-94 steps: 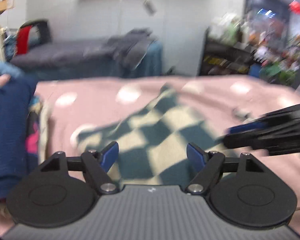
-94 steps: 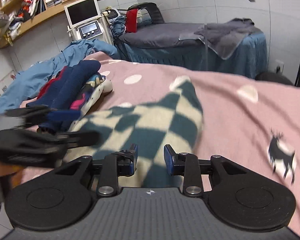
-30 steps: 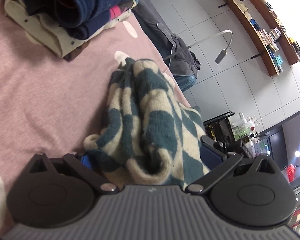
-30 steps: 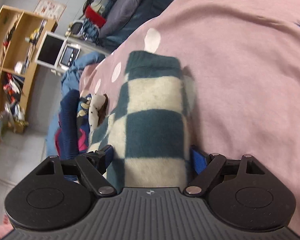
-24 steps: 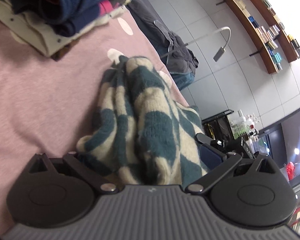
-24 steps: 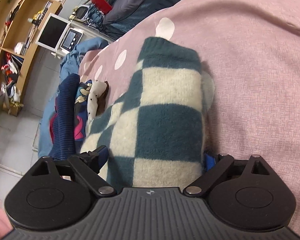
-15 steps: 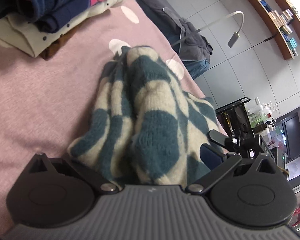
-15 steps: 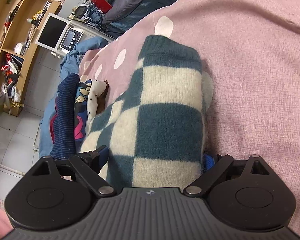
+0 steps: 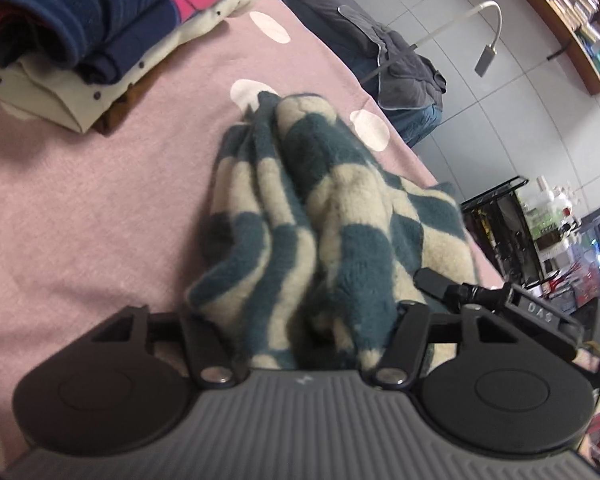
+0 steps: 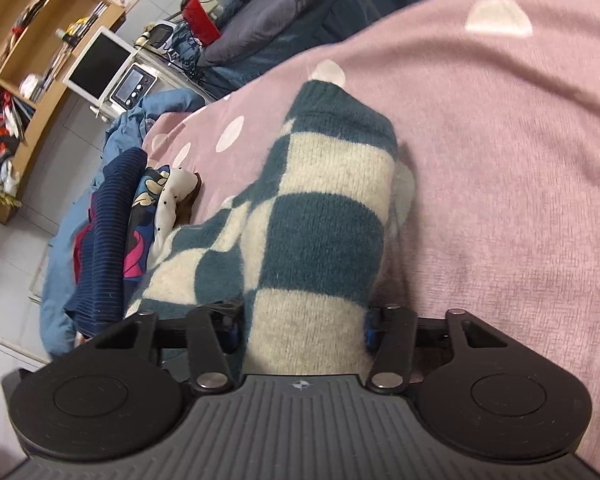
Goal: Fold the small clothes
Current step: 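Lift the folded sweater with both grippers and carry it onto the clothes stack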
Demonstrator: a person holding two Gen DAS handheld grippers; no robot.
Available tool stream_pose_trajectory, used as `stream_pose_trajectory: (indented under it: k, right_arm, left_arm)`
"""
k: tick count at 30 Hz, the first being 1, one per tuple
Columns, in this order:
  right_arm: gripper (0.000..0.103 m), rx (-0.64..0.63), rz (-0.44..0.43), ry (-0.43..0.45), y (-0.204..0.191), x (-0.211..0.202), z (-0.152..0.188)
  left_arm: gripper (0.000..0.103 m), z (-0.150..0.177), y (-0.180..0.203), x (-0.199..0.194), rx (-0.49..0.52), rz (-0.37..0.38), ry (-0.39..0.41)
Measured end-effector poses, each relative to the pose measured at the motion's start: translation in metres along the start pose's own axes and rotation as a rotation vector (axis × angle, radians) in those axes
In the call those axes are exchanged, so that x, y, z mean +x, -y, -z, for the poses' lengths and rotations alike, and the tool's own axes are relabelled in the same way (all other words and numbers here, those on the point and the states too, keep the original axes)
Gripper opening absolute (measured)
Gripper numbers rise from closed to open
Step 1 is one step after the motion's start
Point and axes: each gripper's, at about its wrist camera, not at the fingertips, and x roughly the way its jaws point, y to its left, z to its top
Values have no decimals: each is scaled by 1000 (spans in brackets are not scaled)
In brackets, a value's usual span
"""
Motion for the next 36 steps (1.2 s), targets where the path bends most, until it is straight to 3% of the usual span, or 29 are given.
stream_pose_trajectory:
  k: [3,8,17,23,27,31,36]
  right_arm:
    - [74,-42,23,29,-16,-6,1]
    - [72,-66,17,63,-32,-22,9]
    - [71,-119,-13,137,-73,-54,11]
    - [71,-213,-66,177,-125,-58,-10]
    - [71,-282,-148,206,-176,-36,-35]
    - [71,-319,-251,209,-227,10,-60]
    - [71,-344,-274,201,-268,94,-71]
  left_arm:
    - [47,1,16,-10,91,-42,15]
    - [45,7,38,-34,175,-78,50]
    - [44,10,64,-90,262,-38,128]
    - [44,-15,74,-141,314,-16,213]
    - [45,-56,65,-186,330,-27,317]
    - [46,-104,41,-223,341,-98,423]
    - [48,-162,-10,-227,322,-214,439]
